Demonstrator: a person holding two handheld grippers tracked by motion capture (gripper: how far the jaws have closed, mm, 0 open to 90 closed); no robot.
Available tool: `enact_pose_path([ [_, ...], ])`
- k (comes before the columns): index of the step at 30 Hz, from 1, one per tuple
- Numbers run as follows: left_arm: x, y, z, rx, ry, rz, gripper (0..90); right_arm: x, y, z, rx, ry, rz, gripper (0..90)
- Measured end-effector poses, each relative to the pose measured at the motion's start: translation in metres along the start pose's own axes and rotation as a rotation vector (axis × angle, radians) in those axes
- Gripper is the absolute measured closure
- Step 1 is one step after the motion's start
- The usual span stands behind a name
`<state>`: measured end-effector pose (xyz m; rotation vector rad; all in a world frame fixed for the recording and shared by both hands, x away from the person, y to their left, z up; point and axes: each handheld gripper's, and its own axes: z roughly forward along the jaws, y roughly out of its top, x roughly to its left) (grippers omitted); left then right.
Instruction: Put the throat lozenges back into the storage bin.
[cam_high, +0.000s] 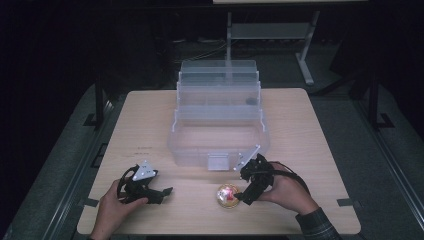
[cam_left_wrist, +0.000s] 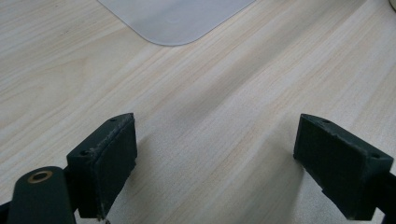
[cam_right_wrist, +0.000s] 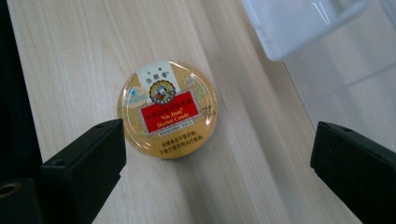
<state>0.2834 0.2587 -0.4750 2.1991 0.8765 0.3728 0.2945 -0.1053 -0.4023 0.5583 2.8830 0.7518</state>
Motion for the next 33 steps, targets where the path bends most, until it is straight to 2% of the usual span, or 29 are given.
enact_pose_path([
  [17, 0.000, 0.000, 0.000, 0.000, 0.000, 0.000, 12.4, 0.010, 0.020, 0.022, 0.051, 0.032, -0.059, 3.0],
  [27, 0.000, 0.000, 0.000, 0.002, 0.000, 0.003, 12.4, 0.018, 0.022, 0.036, 0.091, 0.051, -0.076, 3.1],
  [33, 0.000, 0.000, 0.000, 0.002, 0.000, 0.003, 12.4, 0.021, 0.022, 0.043, 0.115, 0.043, -0.088, 3.3],
])
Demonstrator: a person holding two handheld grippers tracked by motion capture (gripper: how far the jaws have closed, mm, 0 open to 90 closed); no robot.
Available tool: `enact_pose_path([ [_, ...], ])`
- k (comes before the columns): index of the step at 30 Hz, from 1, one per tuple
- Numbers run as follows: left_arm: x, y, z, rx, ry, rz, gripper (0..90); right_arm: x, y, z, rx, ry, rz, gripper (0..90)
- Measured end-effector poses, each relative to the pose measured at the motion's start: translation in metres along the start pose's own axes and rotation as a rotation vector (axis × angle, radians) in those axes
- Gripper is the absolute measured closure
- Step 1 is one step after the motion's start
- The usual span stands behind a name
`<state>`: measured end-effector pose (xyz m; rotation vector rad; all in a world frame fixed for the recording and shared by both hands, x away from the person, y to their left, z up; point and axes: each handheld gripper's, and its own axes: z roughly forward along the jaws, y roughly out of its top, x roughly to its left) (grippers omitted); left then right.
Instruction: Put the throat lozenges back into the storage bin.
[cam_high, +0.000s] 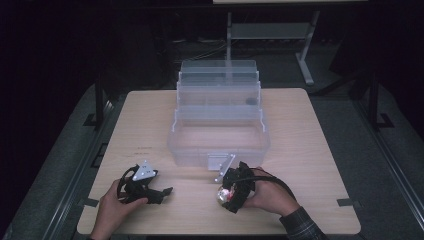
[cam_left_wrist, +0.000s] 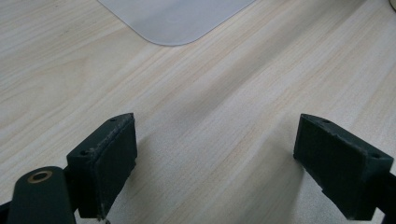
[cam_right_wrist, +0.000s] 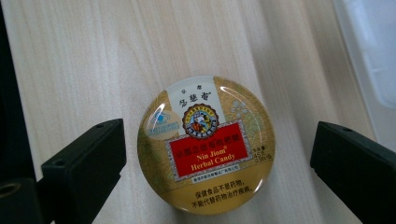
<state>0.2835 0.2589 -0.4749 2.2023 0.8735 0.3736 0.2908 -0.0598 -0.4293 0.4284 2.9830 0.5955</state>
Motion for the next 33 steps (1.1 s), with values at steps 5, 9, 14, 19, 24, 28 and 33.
enact_pose_path([
  [5, 0.000, 0.000, 0.000, -0.001, 0.001, 0.000, 12.4, 0.002, 0.002, 0.005, 0.018, -0.002, -0.008, 4.5],
  [9, 0.000, 0.000, 0.000, -0.001, 0.001, 0.000, 12.4, 0.003, 0.001, 0.009, 0.033, 0.003, -0.009, 5.4],
  [14, 0.000, 0.000, 0.000, -0.001, 0.001, 0.000, 12.4, 0.004, 0.002, 0.013, 0.042, 0.011, -0.013, 6.7],
  [19, 0.000, 0.000, 0.000, -0.001, 0.001, 0.000, 12.4, 0.005, 0.003, 0.014, 0.049, 0.016, -0.017, 10.8],
  [24, 0.000, 0.000, 0.000, -0.001, 0.001, 0.000, 12.4, 0.005, 0.002, 0.015, 0.051, 0.019, -0.016, 13.4],
  [28, 0.000, 0.000, 0.000, -0.001, 0.001, 0.000, 12.4, 0.005, 0.002, 0.015, 0.054, 0.020, -0.019, 14.3],
  [33, 0.000, 0.000, 0.000, -0.001, 0.001, 0.000, 12.4, 0.005, 0.002, 0.015, 0.058, 0.020, -0.018, 16.9],
])
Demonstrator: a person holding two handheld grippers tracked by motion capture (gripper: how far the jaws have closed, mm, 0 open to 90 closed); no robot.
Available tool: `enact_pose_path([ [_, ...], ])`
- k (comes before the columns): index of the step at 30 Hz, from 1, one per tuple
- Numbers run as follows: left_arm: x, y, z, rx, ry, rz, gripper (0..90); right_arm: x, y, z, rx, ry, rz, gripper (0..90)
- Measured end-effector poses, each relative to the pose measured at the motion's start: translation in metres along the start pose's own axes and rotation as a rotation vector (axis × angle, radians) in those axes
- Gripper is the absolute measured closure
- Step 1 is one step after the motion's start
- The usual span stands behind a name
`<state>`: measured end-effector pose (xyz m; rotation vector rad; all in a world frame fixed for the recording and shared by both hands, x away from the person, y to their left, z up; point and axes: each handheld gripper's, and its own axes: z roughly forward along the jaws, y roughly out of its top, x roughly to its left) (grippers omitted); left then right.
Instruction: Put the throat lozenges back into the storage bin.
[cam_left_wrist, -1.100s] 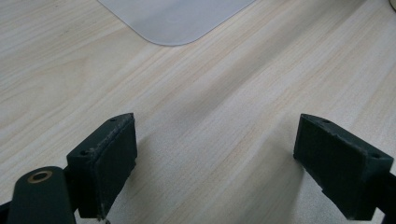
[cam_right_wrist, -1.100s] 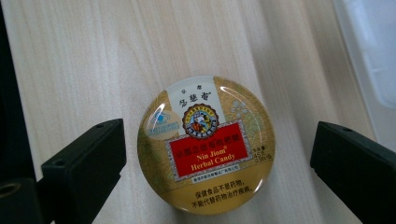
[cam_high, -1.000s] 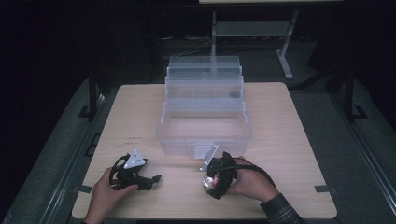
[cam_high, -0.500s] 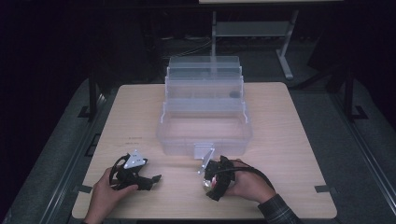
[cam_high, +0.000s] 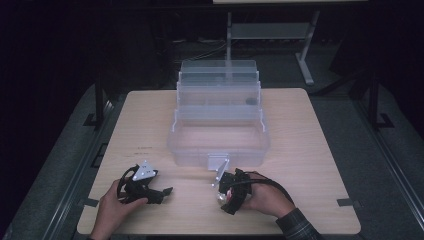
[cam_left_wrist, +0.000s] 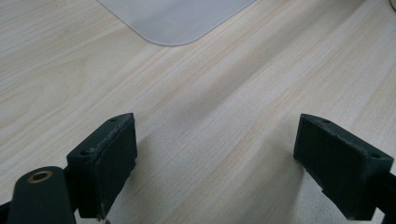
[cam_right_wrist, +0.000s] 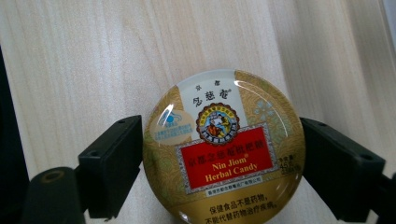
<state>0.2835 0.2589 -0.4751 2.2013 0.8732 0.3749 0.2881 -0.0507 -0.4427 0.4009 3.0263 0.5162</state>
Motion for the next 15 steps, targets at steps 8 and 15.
enact_pose_path([
  [8, 0.0000, 0.0000, 0.0000, 0.000, 0.000, 0.000, 12.4, 0.0000, -0.0004, -0.0008, 0.000, -0.001, 0.002, 19.2],
  [15, 0.0000, 0.0000, 0.0000, 0.000, 0.000, 0.000, 12.4, 0.0004, -0.0001, -0.0014, 0.004, 0.008, 0.002, 19.6],
])
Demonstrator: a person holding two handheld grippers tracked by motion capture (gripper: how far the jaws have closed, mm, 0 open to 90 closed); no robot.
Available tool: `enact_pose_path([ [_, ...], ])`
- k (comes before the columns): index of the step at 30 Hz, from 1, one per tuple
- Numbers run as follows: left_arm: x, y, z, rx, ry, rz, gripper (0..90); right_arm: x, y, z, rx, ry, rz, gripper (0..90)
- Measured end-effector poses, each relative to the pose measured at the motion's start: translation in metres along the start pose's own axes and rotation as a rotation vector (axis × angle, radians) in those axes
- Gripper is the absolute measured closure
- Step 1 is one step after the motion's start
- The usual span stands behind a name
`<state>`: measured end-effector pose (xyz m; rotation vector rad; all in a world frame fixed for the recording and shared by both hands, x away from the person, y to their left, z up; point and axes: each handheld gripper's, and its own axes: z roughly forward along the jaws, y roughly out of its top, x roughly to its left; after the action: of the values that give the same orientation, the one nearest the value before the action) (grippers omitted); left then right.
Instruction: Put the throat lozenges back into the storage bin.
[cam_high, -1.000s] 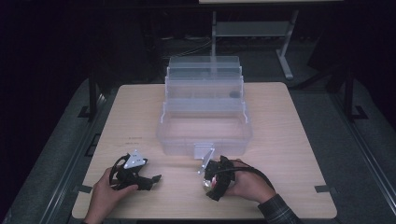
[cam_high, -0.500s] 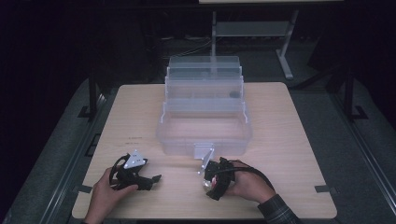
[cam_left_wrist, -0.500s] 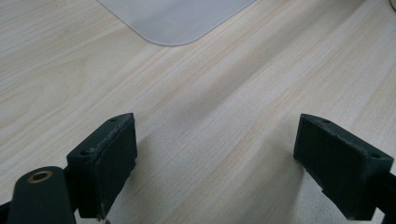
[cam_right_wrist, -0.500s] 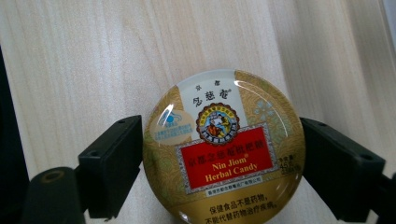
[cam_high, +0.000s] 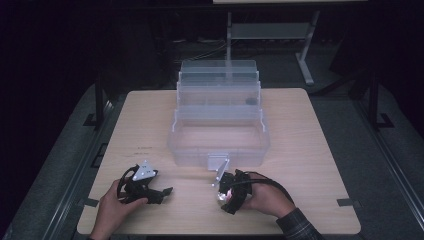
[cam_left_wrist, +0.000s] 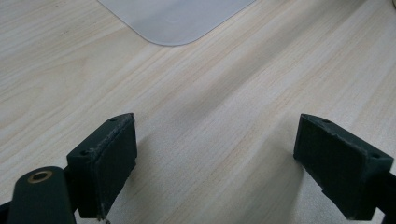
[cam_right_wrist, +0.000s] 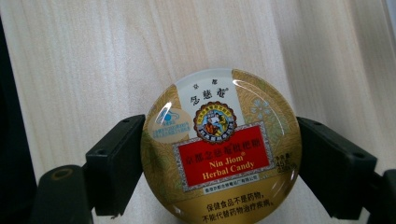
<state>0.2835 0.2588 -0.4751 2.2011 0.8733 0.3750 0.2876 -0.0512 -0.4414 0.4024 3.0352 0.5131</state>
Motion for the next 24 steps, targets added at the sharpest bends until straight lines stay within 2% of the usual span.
enact_pose_path([
  [24, 0.000, 0.000, 0.000, 0.001, 0.000, 0.000, 12.4, -0.003, -0.005, -0.019, -0.015, 0.008, 0.034, 19.8],
])
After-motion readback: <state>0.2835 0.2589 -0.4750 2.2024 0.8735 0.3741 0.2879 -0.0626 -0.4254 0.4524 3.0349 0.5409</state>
